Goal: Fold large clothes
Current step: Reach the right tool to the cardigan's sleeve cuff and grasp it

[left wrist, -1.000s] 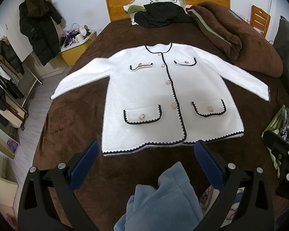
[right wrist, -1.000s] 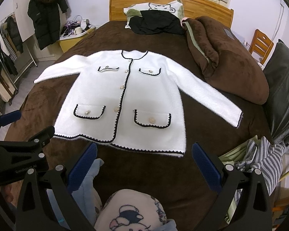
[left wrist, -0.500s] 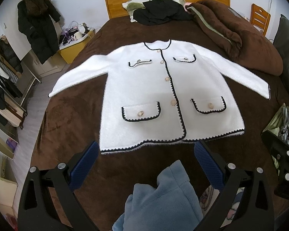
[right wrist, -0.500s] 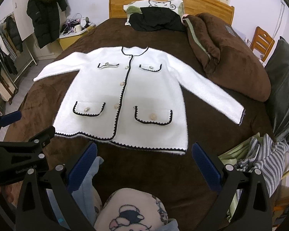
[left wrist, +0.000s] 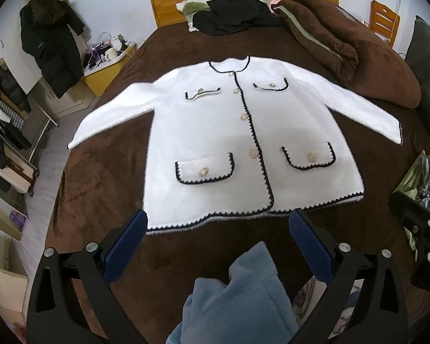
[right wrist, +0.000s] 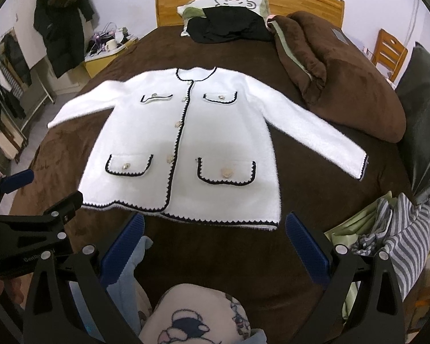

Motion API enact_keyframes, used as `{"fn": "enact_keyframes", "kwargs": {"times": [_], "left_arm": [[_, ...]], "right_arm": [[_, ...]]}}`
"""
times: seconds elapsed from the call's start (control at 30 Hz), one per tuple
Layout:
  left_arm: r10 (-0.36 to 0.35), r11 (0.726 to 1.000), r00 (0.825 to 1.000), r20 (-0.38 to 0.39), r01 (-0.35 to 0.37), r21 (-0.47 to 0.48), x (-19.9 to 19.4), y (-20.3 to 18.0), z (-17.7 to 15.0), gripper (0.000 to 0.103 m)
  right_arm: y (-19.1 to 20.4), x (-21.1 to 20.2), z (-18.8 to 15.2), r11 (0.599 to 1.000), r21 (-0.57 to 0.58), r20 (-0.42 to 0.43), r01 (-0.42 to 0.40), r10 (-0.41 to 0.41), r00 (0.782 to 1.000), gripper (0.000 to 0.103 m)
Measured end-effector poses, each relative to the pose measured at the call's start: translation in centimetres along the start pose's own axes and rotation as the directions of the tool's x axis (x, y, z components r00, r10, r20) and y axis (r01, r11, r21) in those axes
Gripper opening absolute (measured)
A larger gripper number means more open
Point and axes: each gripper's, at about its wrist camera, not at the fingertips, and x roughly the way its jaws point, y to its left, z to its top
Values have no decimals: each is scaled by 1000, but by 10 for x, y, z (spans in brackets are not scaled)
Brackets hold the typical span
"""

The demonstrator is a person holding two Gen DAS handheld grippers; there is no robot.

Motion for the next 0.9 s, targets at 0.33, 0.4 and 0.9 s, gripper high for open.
{"fn": "enact_keyframes", "kwargs": {"times": [0.33,0.4,0.9], "left_arm": [[-136,991,989,59,135,13,15,-27,52,97],[-160,987,986,52,158,40,29,-40,66,97],[-279,943,958,-68,287,168,194,-156,135,97]], "right_arm": [[-70,-1,26,987,162,89,2,-16,996,97],[-91,4,29,978,208,102,2,-24,995,97],[-250,157,15,784,617,62,-61,29,998,97]]}}
